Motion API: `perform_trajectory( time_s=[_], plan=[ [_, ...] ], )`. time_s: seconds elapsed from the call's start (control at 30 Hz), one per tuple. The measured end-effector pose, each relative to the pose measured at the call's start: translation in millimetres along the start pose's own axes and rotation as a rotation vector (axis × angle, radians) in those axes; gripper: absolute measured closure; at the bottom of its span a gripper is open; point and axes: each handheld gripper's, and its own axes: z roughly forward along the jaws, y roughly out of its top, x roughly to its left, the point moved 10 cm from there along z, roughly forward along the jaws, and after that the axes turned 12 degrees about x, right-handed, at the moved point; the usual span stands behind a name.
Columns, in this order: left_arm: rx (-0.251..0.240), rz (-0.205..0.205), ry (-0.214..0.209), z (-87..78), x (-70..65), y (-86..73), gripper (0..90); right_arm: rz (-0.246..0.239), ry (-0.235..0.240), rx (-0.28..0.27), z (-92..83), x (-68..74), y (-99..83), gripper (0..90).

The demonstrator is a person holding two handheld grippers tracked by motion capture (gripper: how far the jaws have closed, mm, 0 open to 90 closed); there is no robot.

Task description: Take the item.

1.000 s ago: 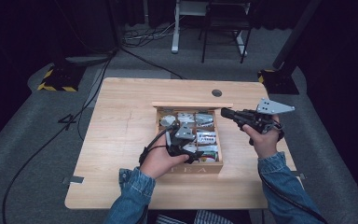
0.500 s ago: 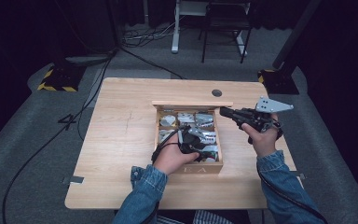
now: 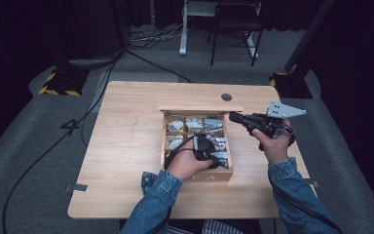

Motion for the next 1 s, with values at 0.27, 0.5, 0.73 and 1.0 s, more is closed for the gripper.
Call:
perform_trajectory(
  time_s=[0.27,0.5,0.73,1.0],
  plan=[
    [0.007,0.005,-0.024,6.4,-1.0,-2.6,87.7,0.0,0.0,0.0,0.0,-0.1,0.0,90.0],
    [-0.019,0.024,-0.024,1.2,-4.3,0.3,88.9,0.007,0.008,-0.004,0.1,0.2,0.4,90.0],
    [-0.093,0.043,-0.003,-15.0,-6.4,8.0,89.2,0.006,0.011,-0.006,0.2,0.2,0.7,90.0],
    [-0.168,0.057,0.001,-38.4,-9.1,16.1,89.4,0.009,0.013,-0.01,0.3,-0.2,0.8,90.0]
  ],
)
